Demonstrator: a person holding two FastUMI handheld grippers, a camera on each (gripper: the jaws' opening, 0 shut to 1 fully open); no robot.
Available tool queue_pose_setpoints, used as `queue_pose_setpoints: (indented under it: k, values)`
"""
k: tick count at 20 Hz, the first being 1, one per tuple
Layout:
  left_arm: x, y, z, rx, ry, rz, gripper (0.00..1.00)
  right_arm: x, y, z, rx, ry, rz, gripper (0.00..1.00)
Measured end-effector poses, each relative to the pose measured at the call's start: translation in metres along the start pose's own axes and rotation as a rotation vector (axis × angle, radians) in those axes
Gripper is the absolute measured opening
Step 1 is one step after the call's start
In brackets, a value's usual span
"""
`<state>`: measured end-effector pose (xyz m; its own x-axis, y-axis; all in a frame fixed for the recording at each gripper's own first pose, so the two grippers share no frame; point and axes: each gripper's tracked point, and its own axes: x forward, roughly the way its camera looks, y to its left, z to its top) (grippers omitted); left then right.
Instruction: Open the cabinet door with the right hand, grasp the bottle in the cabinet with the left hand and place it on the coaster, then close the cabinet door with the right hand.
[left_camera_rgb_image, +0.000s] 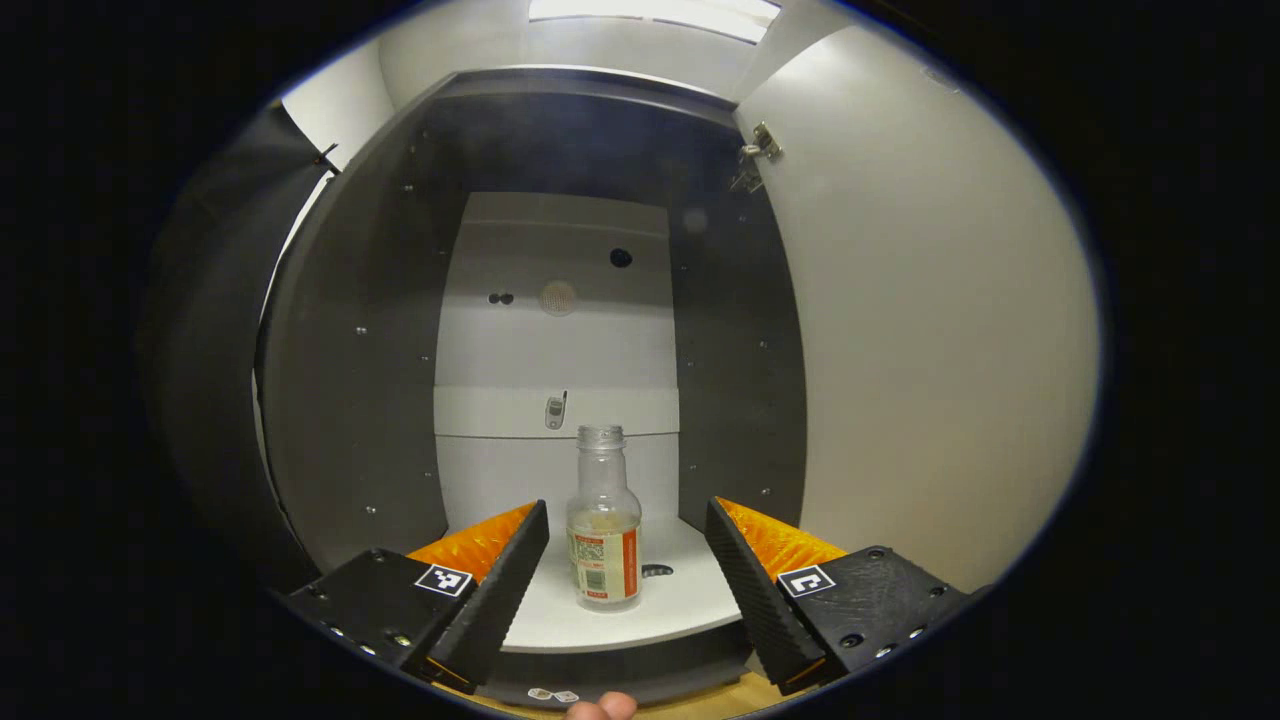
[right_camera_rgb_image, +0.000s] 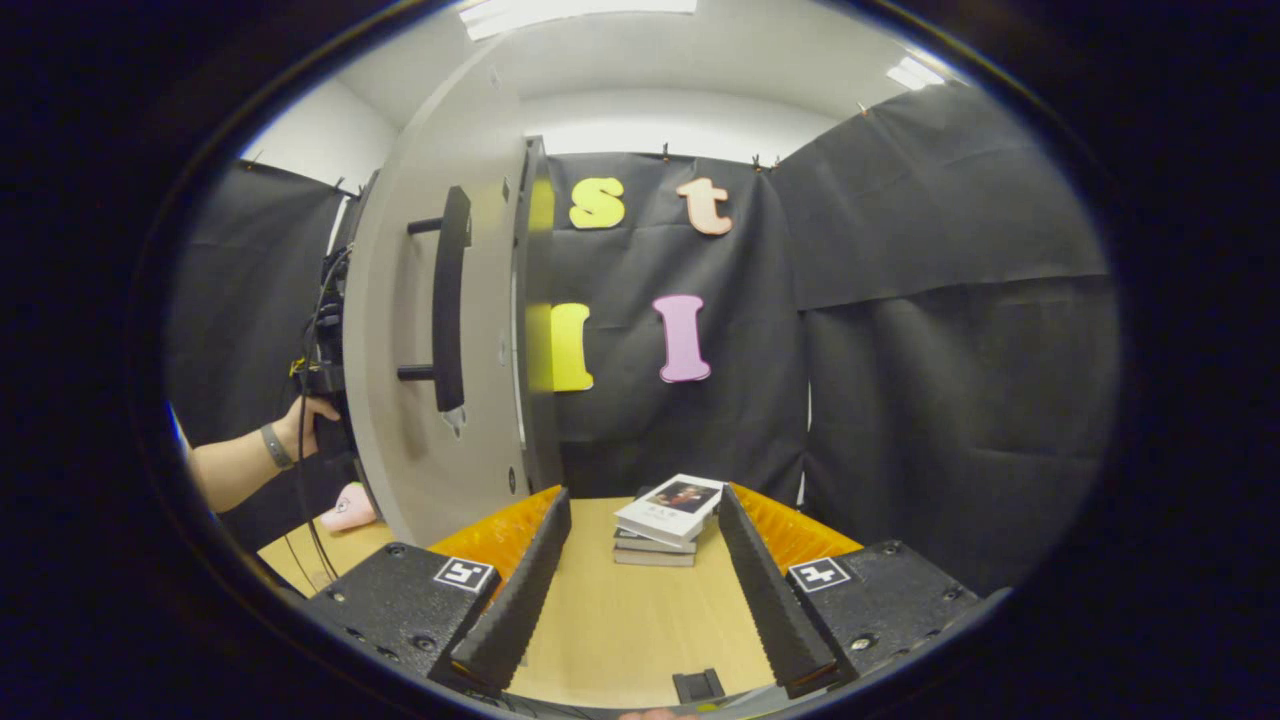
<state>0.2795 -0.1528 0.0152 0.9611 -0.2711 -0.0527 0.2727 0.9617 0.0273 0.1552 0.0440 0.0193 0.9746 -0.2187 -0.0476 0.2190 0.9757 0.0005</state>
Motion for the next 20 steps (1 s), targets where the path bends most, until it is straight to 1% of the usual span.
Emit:
queue_pose_setpoints:
  k: [3, 8, 15, 17, 18, 20]
  values:
    - [0.037, 0.007, -0.005, 0.015, 0.005, 0.02, 0.95, -0.002, -0.01, -0.004, 0.015, 0.013, -0.035, 0.93]
    - [0.078, 0.02, -0.008, 0.009, 0.023, 0.05, 0.95, -0.003, -0.028, -0.015, 0.05, 0.037, -0.089, 0.92]
    - [0.1, 0.028, -0.01, 0.024, 0.038, 0.065, 0.95, 0.001, -0.038, -0.017, 0.085, 0.036, -0.123, 0.93]
    - [0.1, 0.025, -0.009, 0.019, 0.038, 0.049, 0.96, 0.002, -0.037, -0.014, 0.084, 0.031, -0.12, 0.93]
    - [0.1, 0.026, -0.007, 0.018, 0.033, 0.054, 0.94, 0.003, -0.037, -0.014, 0.081, 0.029, -0.12, 0.92]
    - [0.103, 0.027, -0.006, 0.01, 0.03, 0.05, 0.71, 0.006, -0.036, -0.015, 0.078, 0.03, -0.117, 0.92]
